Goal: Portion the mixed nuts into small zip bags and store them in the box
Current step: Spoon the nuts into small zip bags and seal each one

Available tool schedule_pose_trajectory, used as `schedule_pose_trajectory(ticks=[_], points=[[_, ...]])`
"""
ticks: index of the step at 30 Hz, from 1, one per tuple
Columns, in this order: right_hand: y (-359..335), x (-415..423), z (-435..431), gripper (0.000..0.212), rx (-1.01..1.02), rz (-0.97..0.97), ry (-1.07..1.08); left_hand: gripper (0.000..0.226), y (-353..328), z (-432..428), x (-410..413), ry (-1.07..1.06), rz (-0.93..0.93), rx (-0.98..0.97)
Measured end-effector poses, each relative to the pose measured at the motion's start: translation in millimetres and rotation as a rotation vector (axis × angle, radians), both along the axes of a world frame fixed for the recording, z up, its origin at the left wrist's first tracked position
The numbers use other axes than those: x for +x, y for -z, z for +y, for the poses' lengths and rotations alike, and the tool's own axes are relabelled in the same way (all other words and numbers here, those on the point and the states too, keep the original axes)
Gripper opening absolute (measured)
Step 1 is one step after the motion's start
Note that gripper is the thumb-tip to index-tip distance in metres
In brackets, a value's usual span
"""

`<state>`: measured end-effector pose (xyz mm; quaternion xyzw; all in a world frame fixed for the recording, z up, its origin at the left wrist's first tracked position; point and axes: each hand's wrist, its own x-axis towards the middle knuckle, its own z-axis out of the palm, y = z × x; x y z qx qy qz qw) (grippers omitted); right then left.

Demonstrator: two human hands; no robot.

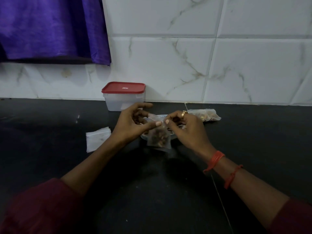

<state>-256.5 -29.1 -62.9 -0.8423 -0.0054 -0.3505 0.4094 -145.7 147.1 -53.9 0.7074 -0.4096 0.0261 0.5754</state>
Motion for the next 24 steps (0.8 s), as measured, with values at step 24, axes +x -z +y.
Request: schedule_pose_trajectory(ticks=[24], points=[[4,2,-14,0.018,-0.034,0.012,-0.045,0.021,1,-4,-6,0.075,-0.104,0.059]])
